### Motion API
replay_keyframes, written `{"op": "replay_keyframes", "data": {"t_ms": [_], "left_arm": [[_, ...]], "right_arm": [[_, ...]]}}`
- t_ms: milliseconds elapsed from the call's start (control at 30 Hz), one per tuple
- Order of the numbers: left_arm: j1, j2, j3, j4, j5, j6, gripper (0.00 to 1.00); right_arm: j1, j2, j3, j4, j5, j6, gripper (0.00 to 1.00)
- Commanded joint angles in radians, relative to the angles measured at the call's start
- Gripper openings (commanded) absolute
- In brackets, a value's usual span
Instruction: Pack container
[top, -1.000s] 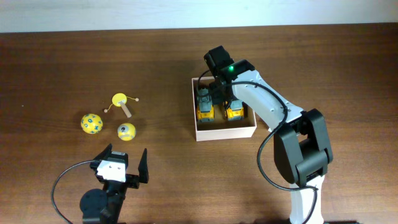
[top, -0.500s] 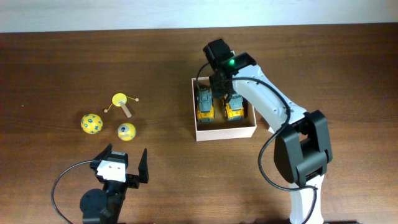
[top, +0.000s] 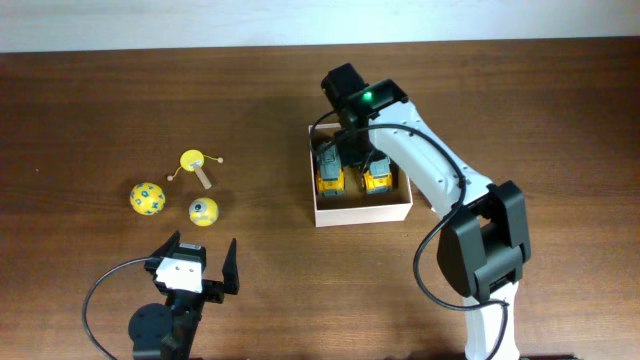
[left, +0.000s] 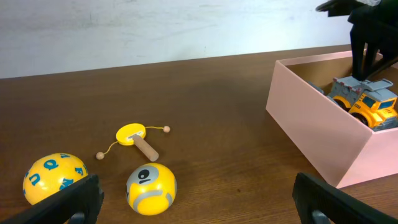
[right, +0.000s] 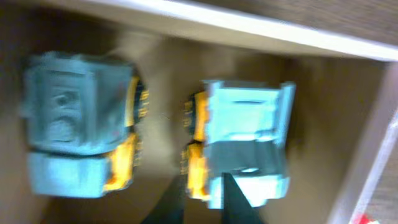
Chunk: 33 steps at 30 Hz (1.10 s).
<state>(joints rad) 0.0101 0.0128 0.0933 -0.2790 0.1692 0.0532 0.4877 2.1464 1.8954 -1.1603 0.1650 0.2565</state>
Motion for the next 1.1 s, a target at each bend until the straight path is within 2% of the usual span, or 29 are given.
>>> {"op": "replay_keyframes", "data": {"t_ms": [0, 133, 500, 1067], "left_arm": [[0.006, -0.008, -0.006, 0.002, 0.01, 0.016, 0.99], [0.006, -0.008, -0.005, 0.002, 0.01, 0.016, 0.99], [0.006, -0.008, -0.006, 0.002, 0.01, 0.016, 0.99], [0.006, -0.008, -0.006, 0.002, 0.01, 0.016, 0.99]], "right_arm": [[0.026, 0.005, 0.023, -0.001, -0.043, 0.006, 0.09], [0.037, 0.005, 0.003, 0.026, -0.043, 0.006, 0.04], [0.024, 0.005, -0.121, 0.163, -0.042, 0.013, 0.04], [-0.02, 0.013, -0.13, 0.208, 0.007, 0.013, 0.06]]}}
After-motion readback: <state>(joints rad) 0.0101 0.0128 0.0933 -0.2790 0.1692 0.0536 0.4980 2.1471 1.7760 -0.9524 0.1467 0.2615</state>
